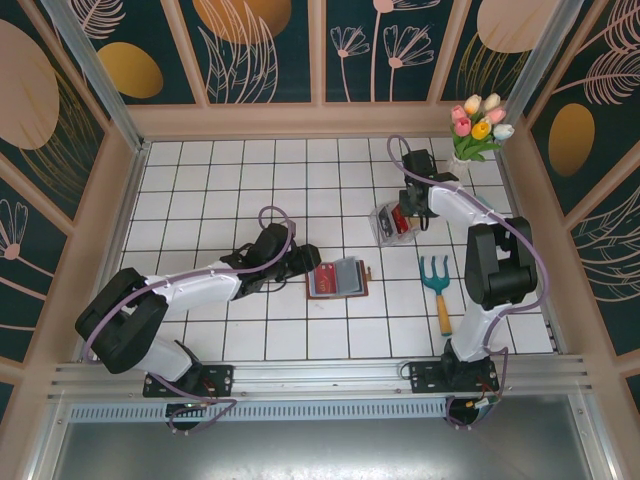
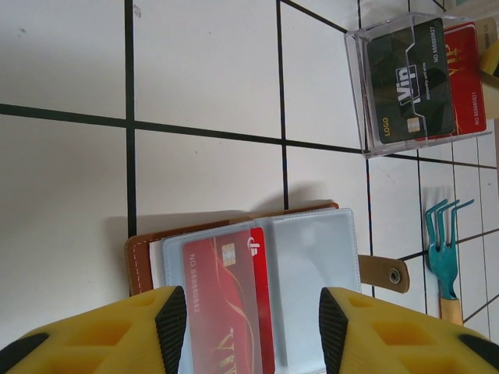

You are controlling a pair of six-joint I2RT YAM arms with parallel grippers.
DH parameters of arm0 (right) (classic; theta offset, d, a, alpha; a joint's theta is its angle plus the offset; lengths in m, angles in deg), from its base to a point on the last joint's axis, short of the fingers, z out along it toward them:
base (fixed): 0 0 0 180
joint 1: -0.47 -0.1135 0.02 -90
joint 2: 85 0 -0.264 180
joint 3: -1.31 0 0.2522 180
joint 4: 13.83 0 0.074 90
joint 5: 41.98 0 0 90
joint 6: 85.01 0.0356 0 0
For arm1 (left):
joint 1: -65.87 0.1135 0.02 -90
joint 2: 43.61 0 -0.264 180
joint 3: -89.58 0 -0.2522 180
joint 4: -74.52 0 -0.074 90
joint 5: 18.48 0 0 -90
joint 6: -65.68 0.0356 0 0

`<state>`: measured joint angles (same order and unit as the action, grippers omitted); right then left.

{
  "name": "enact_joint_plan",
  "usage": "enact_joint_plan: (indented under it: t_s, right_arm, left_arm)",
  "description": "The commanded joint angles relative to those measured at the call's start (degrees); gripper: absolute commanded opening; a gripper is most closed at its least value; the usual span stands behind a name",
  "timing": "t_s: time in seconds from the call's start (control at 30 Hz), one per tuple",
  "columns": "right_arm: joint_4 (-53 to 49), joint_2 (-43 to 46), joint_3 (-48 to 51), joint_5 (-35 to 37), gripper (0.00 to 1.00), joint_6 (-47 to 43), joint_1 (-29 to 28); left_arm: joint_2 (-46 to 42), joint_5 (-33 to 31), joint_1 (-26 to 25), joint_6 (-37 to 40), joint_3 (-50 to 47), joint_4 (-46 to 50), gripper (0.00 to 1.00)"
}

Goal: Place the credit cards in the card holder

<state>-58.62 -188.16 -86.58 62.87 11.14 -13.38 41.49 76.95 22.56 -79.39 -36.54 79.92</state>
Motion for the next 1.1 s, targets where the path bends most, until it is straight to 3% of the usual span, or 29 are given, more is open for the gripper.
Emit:
enact_joint_plan:
  t_s: [0.0, 0.43, 0.8, 0.87, 1.07]
  right_arm:
    - [-2.6, 1.6, -1.0, 3.9, 0.47, -1.2, -0.2]
    - [-3.0, 2.9, -0.9, 5.7, 0.41, -1.2, -0.3]
    - [-3.1, 3.0, -0.7, 6.1, 0.27, -1.3, -0.2]
    - [-3.1, 3.1, -0.7, 6.0, 0.19, -1.3, -0.2]
    - [-3.2, 4.0, -0.8, 6.8, 0.17, -1.2, -0.2]
  left_arm:
    - [0.1, 0.3, -0.1, 1.1, 1.6, 1.2, 0.51]
    - [0.1, 0.6, -0.1, 0.9, 1.5, 1.1, 0.51]
    - [0.4, 1.0, -0.1, 0.9, 1.4, 1.1, 0.51]
    - [0.5, 1.0, -0.1, 0.8, 1.3, 1.0, 0.51]
    - [0.5, 1.1, 0.0, 0.8, 1.4, 1.0, 0.51]
